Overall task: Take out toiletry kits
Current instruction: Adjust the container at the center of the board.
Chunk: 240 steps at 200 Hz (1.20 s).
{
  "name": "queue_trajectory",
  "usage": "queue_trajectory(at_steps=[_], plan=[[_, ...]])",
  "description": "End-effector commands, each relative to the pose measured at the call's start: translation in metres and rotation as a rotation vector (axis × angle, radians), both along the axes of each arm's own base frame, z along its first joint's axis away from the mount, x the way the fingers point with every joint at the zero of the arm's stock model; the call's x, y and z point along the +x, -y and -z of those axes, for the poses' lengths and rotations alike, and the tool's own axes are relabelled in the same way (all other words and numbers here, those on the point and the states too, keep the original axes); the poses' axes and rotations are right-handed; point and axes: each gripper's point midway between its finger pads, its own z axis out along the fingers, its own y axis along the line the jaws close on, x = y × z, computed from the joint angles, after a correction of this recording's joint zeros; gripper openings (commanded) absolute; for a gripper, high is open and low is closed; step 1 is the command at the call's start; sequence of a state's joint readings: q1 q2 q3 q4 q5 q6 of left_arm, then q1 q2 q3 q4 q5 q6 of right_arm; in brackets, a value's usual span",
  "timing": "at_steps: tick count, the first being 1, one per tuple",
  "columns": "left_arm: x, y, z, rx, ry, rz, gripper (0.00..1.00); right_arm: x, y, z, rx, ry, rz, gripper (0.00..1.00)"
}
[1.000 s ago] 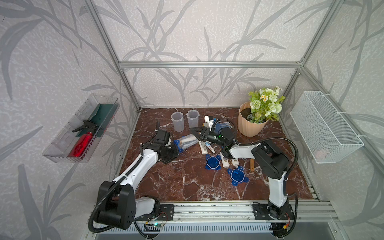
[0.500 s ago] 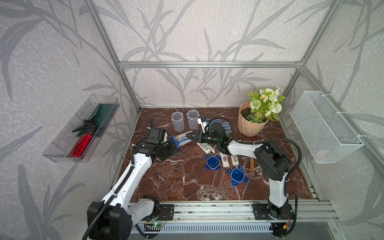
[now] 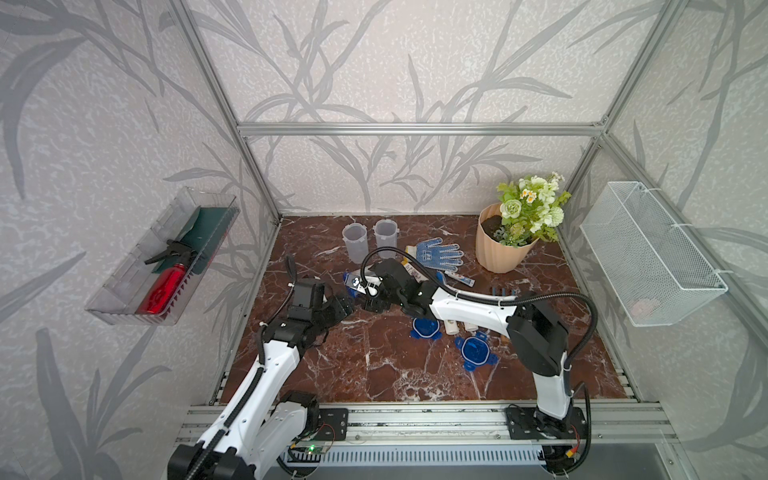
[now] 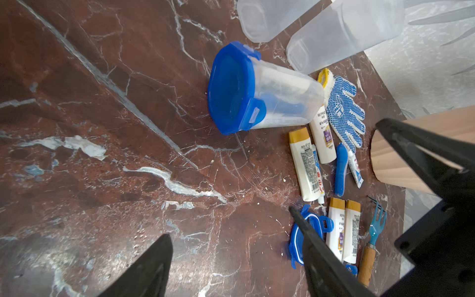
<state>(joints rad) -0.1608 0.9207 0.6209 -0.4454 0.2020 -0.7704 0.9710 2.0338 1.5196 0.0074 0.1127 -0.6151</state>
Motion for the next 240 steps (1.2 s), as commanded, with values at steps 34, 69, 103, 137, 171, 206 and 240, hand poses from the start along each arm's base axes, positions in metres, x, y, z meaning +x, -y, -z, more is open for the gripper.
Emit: queue_trajectory(at_steps=[34, 69, 103, 137, 171, 206, 240], plan=[[0.015, 0.018, 0.001, -0.030, 0.075, 0.014, 0.81, 0.031, -0.006, 0.035, -0.325, 0.118, -0.132, 0.97], [0.007, 0.010, -0.002, 0.019, 0.070, 0.012, 0.82, 0.042, -0.017, 0.050, -0.339, 0.023, -0.177, 0.96], [0.000, 0.003, -0.011, 0.049, 0.065, -0.005, 0.83, 0.051, -0.018, 0.076, -0.371, -0.065, -0.176, 0.95], [-0.010, -0.008, -0.015, 0.056, 0.105, -0.057, 0.85, 0.053, -0.018, 0.097, -0.380, -0.160, -0.183, 0.94], [-0.019, -0.022, -0.029, 0.073, 0.167, -0.116, 0.88, 0.046, -0.018, 0.117, -0.386, -0.271, -0.218, 0.85], [-0.018, -0.028, -0.037, 0.088, 0.169, -0.145, 0.89, 0.027, -0.018, 0.118, -0.357, -0.396, -0.223, 0.59], [-0.015, -0.030, -0.048, 0.094, 0.186, -0.157, 0.90, 0.011, -0.025, 0.083, -0.215, -0.444, -0.225, 0.27]])
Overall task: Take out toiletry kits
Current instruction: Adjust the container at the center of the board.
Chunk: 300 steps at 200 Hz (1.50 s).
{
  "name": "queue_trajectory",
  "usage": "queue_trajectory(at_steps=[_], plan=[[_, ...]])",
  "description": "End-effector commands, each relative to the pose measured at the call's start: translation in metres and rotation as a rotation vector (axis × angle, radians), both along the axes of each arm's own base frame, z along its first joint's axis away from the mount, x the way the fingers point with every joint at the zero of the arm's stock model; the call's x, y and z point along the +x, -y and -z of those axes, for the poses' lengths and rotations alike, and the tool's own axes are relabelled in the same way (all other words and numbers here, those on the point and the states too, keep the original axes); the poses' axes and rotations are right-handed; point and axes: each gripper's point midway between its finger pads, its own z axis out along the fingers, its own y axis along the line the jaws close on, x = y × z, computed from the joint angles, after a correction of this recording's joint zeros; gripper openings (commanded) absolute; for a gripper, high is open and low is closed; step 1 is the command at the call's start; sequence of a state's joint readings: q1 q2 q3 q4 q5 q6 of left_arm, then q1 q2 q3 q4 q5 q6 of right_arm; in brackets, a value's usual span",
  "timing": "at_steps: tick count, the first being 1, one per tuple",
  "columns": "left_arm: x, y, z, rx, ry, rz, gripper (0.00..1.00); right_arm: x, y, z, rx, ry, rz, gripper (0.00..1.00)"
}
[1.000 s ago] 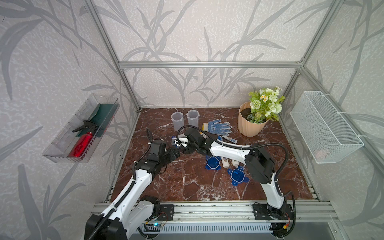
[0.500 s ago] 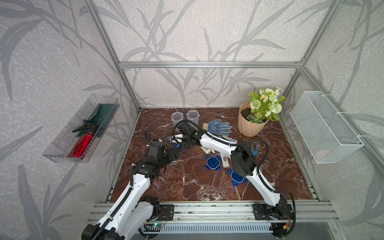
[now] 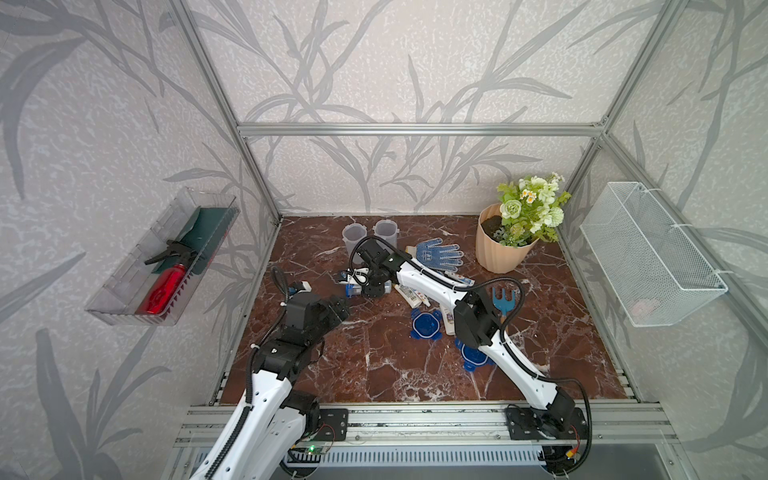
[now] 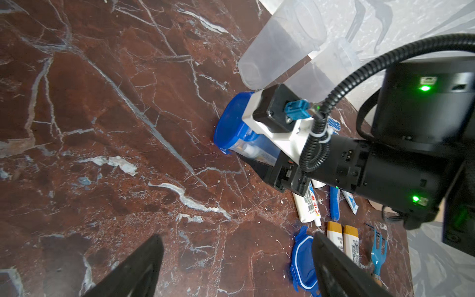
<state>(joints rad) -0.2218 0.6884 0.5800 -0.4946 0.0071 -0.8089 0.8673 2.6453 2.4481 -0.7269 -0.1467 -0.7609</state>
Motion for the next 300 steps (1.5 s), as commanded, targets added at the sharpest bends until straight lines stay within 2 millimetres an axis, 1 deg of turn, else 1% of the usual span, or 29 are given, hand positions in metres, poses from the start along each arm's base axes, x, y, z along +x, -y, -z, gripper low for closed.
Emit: queue_trajectory(at_steps=[1, 16, 21, 24, 30, 34, 43, 45, 51, 57, 70, 78, 81, 84, 96, 101, 105, 118, 122, 124, 139, 155, 185, 200, 221, 255, 275, 300], plan=[[0.002, -0.010, -0.018, 0.017, 0.029, -0.051, 0.90, -0.035, 0.003, -0.021, 0.061, -0.136, -0.014, 0.27], [0.003, -0.013, -0.028, 0.025, 0.046, -0.063, 0.90, -0.044, -0.003, -0.047, 0.189, -0.154, 0.002, 0.24], [0.003, -0.014, -0.032, 0.026, 0.052, -0.066, 0.90, -0.046, -0.005, -0.060, 0.244, -0.149, 0.008, 0.23], [0.003, -0.015, -0.034, 0.027, 0.056, -0.067, 0.89, -0.047, -0.006, -0.064, 0.276, -0.149, 0.013, 0.22], [0.003, -0.016, -0.038, 0.027, 0.062, -0.070, 0.86, -0.050, -0.007, -0.078, 0.355, -0.136, 0.023, 0.18], [0.003, -0.016, -0.041, 0.026, 0.068, -0.070, 0.78, -0.053, -0.006, -0.086, 0.407, -0.131, 0.030, 0.16], [0.004, -0.015, -0.048, 0.022, 0.080, -0.067, 0.48, -0.056, -0.008, -0.111, 0.566, -0.089, 0.042, 0.12], [0.004, -0.015, -0.050, 0.021, 0.083, -0.068, 0.43, -0.056, -0.007, -0.116, 0.595, -0.083, 0.046, 0.10], [0.005, -0.015, -0.054, 0.019, 0.084, -0.066, 0.33, -0.058, -0.005, -0.134, 0.700, -0.064, 0.067, 0.05], [0.006, -0.015, -0.059, 0.016, 0.086, -0.065, 0.27, -0.059, -0.001, -0.147, 0.779, -0.054, 0.089, 0.01], [0.009, -0.014, -0.068, 0.022, 0.079, -0.054, 0.18, -0.061, 0.003, -0.168, 0.914, -0.068, 0.123, 0.00], [0.011, -0.013, -0.074, 0.023, 0.074, -0.047, 0.16, -0.063, 0.004, -0.176, 0.988, -0.094, 0.132, 0.00], [0.013, -0.012, -0.076, 0.023, 0.072, -0.044, 0.14, -0.064, 0.004, -0.177, 1.008, -0.114, 0.138, 0.00], [0.014, -0.011, -0.077, 0.024, 0.067, -0.042, 0.13, -0.064, 0.004, -0.185, 1.054, -0.112, 0.130, 0.00], [0.018, -0.008, -0.082, 0.020, 0.055, -0.027, 0.06, -0.066, 0.007, -0.193, 1.179, -0.138, 0.130, 0.00], [0.020, -0.007, -0.084, 0.018, 0.050, -0.023, 0.05, -0.067, 0.009, -0.194, 1.225, -0.146, 0.128, 0.00], [0.022, -0.006, -0.084, 0.016, 0.046, -0.020, 0.04, -0.069, 0.011, -0.201, 1.278, -0.136, 0.109, 0.00], [0.028, -0.005, -0.084, 0.015, 0.023, -0.015, 0.01, -0.075, 0.017, -0.208, 1.402, -0.113, 0.063, 0.00], [0.030, -0.004, -0.083, 0.015, 0.014, -0.015, 0.00, -0.073, 0.017, -0.203, 1.405, -0.117, 0.070, 0.00], [0.031, -0.004, -0.083, 0.014, 0.011, -0.015, 0.00, -0.074, 0.015, -0.205, 1.410, -0.120, 0.062, 0.00], [0.041, -0.003, -0.078, 0.021, -0.029, -0.010, 0.00, -0.078, 0.006, -0.195, 1.389, -0.135, 0.020, 0.00], [0.052, -0.002, -0.076, 0.023, -0.066, 0.000, 0.00, -0.087, -0.001, -0.190, 1.372, -0.134, -0.020, 0.00], [0.073, 0.004, -0.079, -0.011, -0.054, 0.015, 0.00, -0.099, -0.007, -0.181, 1.345, -0.134, -0.065, 0.00], [0.081, 0.008, -0.081, -0.028, -0.039, 0.024, 0.00, -0.101, -0.009, -0.175, 1.334, -0.140, -0.073, 0.00], [0.089, 0.014, -0.075, -0.048, -0.053, 0.042, 0.00, -0.100, -0.011, -0.164, 1.318, -0.144, -0.069, 0.00], [0.092, 0.030, -0.046, -0.131, -0.119, 0.084, 0.00, -0.095, -0.016, -0.153, 1.311, -0.136, -0.060, 0.00], [0.085, 0.036, -0.028, -0.162, -0.166, 0.101, 0.00, -0.089, -0.019, -0.146, 1.308, -0.117, -0.044, 0.00], [0.074, 0.039, -0.015, -0.192, -0.194, 0.106, 0.00, -0.077, -0.024, -0.135, 1.308, -0.090, -0.014, 0.00]])
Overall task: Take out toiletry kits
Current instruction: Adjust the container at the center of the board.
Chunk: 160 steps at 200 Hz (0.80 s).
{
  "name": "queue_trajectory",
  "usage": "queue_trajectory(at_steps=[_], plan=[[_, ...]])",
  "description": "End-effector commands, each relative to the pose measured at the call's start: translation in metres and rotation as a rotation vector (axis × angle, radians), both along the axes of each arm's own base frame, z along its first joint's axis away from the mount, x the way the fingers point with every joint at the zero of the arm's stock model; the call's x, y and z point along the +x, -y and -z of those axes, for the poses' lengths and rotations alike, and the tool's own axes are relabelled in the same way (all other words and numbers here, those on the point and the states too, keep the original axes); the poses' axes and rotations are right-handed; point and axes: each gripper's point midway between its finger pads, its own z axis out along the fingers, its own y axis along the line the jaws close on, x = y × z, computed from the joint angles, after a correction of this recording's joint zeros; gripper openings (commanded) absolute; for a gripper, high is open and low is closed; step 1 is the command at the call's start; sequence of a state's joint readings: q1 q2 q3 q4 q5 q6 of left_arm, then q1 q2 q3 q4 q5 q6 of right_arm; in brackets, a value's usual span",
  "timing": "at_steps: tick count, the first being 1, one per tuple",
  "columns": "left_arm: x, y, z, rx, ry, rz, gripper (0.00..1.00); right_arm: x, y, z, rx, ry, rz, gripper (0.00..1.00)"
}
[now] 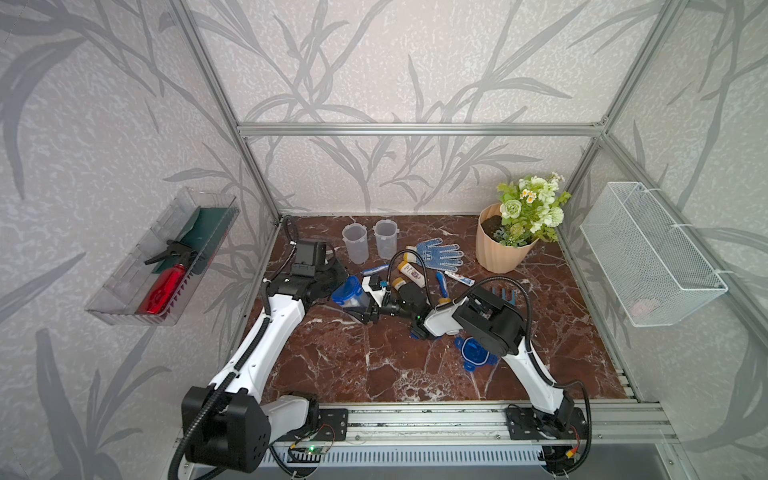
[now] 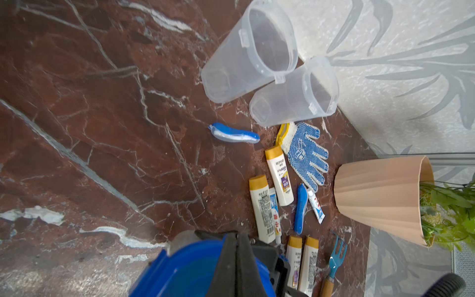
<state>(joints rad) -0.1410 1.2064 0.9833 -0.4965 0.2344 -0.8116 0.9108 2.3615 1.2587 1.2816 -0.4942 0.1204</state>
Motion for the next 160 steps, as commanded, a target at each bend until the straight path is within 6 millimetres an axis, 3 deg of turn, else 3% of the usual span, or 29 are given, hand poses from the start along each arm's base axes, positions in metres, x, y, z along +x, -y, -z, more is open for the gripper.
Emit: queue_trajectory(at_steps=[1, 60, 87, 99, 121, 160], plan=[[-0.014, 0.009, 0.016, -0.061, -0.054, 0.021, 0.00, 0.013, -0.004, -0.048, 0.146, 0.141, 0.051, 0.00], [-0.044, 0.017, 0.055, -0.112, -0.154, 0.047, 0.00, 0.027, -0.011, -0.036, 0.147, 0.144, 0.090, 0.00], [-0.054, 0.030, 0.071, -0.165, -0.212, 0.086, 0.00, 0.029, -0.009, -0.031, 0.137, 0.137, 0.110, 0.07], [-0.057, 0.033, 0.075, -0.171, -0.223, 0.096, 0.00, 0.029, -0.007, -0.028, 0.132, 0.131, 0.115, 0.14], [-0.066, 0.035, 0.079, -0.174, -0.231, 0.100, 0.00, 0.030, -0.003, -0.025, 0.118, 0.125, 0.137, 0.40], [-0.076, 0.030, 0.081, -0.161, -0.230, 0.085, 0.00, 0.027, 0.006, -0.020, 0.097, 0.101, 0.159, 0.65]])
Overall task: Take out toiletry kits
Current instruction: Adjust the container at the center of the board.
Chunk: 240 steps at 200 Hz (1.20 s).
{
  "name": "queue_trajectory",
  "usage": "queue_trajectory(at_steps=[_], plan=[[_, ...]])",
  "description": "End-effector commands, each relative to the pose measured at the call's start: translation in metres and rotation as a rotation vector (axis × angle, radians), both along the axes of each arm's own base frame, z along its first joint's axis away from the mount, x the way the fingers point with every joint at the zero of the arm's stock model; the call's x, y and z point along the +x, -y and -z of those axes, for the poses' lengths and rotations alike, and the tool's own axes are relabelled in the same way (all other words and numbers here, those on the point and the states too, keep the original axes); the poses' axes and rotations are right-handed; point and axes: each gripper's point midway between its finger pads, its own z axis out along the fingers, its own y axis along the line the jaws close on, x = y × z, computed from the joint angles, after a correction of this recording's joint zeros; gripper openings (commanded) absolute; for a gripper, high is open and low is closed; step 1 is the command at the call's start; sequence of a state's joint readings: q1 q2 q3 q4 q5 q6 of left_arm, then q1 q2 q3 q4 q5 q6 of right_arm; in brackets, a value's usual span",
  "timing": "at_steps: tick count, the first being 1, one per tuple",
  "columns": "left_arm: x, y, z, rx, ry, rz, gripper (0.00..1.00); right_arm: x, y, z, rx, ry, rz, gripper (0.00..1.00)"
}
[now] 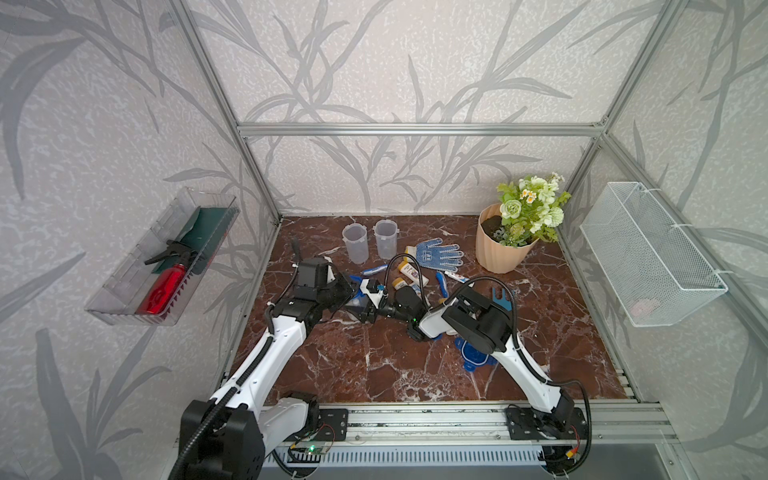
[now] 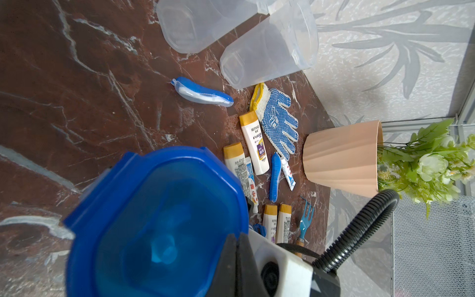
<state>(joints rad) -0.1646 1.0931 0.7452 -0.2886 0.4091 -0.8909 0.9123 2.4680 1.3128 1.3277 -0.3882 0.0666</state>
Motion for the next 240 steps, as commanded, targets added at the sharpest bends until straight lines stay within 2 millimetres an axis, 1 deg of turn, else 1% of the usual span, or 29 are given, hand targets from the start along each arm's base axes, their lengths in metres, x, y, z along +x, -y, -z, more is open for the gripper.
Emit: queue_trajectory(at_steps=[1, 32, 49, 51, 52, 53, 55, 95, 123, 148, 186, 211, 240], plan=[[-0.049, -0.003, 0.057, 0.035, -0.263, 0.012, 0.00, 0.005, 0.009, -0.051, 0.106, 0.065, 0.050, 0.65], [-0.050, -0.004, 0.058, 0.036, -0.265, 0.008, 0.00, 0.005, 0.015, -0.045, 0.093, 0.035, 0.076, 0.77], [-0.050, -0.004, 0.059, 0.036, -0.265, 0.008, 0.00, 0.004, 0.019, -0.043, 0.085, 0.025, 0.092, 0.82], [-0.050, -0.004, 0.059, 0.035, -0.265, 0.008, 0.00, 0.004, 0.020, -0.043, 0.086, 0.025, 0.093, 0.85], [-0.049, -0.004, 0.059, 0.035, -0.265, 0.007, 0.00, 0.004, 0.020, -0.043, 0.085, 0.025, 0.094, 0.93], [-0.049, -0.004, 0.059, 0.035, -0.264, 0.008, 0.00, 0.004, 0.020, -0.044, 0.085, 0.025, 0.095, 0.97], [-0.049, -0.004, 0.059, 0.035, -0.265, 0.007, 0.00, 0.005, 0.021, -0.042, 0.083, 0.023, 0.097, 1.00], [-0.046, -0.004, 0.052, 0.035, -0.243, 0.005, 0.00, 0.001, 0.028, -0.040, 0.073, -0.002, 0.118, 0.99], [-0.044, -0.004, 0.045, 0.043, -0.228, 0.009, 0.00, -0.005, 0.032, -0.042, 0.072, -0.030, 0.140, 0.99], [-0.037, -0.006, 0.038, 0.053, -0.201, 0.000, 0.00, -0.011, 0.040, -0.042, 0.069, -0.061, 0.160, 0.99], [-0.029, -0.007, 0.031, 0.070, -0.180, 0.002, 0.00, -0.020, 0.052, -0.035, 0.035, -0.074, 0.191, 0.99], [-0.022, -0.006, 0.021, 0.065, -0.160, 0.009, 0.00, -0.027, 0.062, -0.038, 0.028, -0.087, 0.194, 0.99], [-0.012, -0.005, 0.002, 0.060, -0.117, 0.009, 0.00, -0.034, 0.076, -0.041, 0.037, -0.153, 0.204, 0.99]])
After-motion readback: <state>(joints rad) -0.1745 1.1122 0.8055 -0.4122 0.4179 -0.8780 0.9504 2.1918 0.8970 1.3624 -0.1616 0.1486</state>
